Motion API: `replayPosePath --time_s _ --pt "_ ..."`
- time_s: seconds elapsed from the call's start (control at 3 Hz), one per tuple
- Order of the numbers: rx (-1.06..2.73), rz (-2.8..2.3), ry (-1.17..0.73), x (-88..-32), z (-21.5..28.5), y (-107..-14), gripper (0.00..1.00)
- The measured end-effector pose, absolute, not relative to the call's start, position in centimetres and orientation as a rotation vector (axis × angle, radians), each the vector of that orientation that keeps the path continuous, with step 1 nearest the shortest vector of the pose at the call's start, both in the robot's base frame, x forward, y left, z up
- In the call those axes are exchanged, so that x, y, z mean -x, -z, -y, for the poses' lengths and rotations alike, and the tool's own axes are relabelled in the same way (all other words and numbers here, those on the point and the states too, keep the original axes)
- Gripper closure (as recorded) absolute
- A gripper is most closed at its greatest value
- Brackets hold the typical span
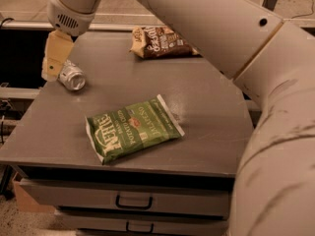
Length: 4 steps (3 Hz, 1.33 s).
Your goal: Place 7up can upright
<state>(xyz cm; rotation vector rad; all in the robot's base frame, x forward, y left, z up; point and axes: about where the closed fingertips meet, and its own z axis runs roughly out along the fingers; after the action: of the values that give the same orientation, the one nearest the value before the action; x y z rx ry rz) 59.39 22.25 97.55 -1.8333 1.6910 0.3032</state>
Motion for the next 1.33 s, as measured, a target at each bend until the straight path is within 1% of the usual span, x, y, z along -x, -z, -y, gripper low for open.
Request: replayPosePath --time_s 0.33,0.67,1.33 --pt "1.833 -1.692 -0.302 -59.4 -22.2 -97.5 0.00" --pt "1.762 -1.735 -0.309 -60.7 -23.8 -96.5 0.00" --pt "1.565 -1.958 -0.332 -66.6 -29.2 -91.3 0.00"
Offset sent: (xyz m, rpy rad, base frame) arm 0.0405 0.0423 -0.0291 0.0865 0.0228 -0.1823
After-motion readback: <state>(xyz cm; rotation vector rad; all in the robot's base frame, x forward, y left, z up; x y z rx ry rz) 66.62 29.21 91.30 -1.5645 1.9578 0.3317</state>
